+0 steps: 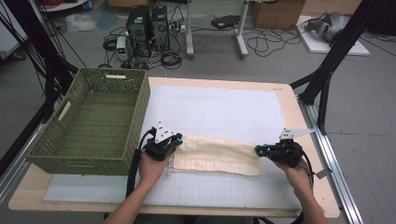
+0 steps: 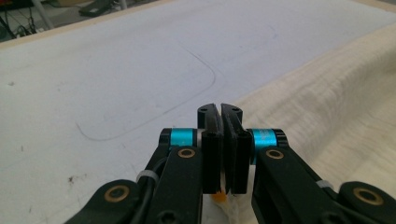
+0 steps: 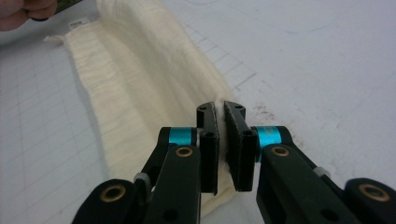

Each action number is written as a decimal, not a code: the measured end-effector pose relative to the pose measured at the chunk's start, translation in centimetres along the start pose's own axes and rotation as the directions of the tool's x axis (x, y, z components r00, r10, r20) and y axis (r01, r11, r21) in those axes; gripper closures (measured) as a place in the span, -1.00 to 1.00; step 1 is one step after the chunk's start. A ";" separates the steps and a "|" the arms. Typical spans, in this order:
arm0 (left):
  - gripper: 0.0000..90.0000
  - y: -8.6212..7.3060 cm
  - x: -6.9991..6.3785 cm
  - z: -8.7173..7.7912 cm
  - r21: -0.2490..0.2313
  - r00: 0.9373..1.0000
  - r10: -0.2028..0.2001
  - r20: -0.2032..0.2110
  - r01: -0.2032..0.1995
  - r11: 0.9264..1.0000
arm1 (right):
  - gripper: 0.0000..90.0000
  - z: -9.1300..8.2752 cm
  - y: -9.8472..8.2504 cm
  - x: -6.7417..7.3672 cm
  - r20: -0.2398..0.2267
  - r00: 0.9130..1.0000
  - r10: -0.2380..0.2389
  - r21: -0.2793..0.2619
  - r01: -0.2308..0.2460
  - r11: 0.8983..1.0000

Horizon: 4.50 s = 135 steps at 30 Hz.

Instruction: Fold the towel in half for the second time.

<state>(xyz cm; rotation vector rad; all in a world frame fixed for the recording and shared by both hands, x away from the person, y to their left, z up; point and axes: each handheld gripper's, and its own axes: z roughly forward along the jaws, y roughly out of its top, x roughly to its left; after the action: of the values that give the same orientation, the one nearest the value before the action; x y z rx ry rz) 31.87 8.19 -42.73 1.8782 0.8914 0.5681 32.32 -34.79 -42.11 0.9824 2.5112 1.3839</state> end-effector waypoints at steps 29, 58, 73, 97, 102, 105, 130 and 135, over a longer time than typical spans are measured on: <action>0.70 -3.6 -2.0 -3.6 0.109 0.989 0.026 0.148 -0.043 0.993 | 0.29 -0.9 0.0 3.5 -0.056 0.998 -0.041 -0.007 0.041 0.999; 0.61 0.2 -2.0 -4.6 0.022 0.985 0.050 0.163 -0.054 0.998 | 0.46 -0.9 1.8 4.6 -0.034 0.996 -0.082 0.002 0.082 0.997; 0.88 -2.4 -2.3 -1.5 0.232 0.978 0.030 0.208 -0.079 0.969 | 0.83 2.8 -1.3 4.5 -0.079 0.991 -0.105 0.165 0.117 0.979; 0.66 -2.0 -1.2 -2.7 0.152 0.975 0.072 0.212 -0.105 0.983 | 0.42 0.8 -1.6 3.8 -0.001 0.993 -0.118 0.058 0.117 0.991; 0.61 -2.4 -1.4 -2.2 0.205 0.971 0.084 0.222 -0.130 0.970 | 0.40 1.2 -2.2 3.8 -0.019 0.993 -0.113 0.116 0.114 0.987; 0.60 -2.7 -1.7 -2.1 0.206 0.972 0.102 0.213 -0.147 0.967 | 0.40 1.3 -2.6 4.0 -0.013 0.993 -0.115 0.138 0.115 0.984; 0.37 -2.7 -1.2 -2.6 0.169 0.987 0.071 0.148 -0.095 0.981 | 0.19 0.5 -2.1 3.3 0.099 0.995 -0.022 0.060 0.016 0.998; 0.32 -3.1 -1.0 -2.3 0.205 0.986 0.046 0.158 -0.078 0.976 | 0.16 0.5 -2.2 3.2 0.110 0.994 -0.001 0.066 -0.006 0.998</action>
<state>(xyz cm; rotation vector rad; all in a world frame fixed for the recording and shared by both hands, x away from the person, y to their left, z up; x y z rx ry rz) 28.52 9.60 -44.51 2.1160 0.8199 0.3722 28.92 -33.39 -43.50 1.0438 2.4899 1.2191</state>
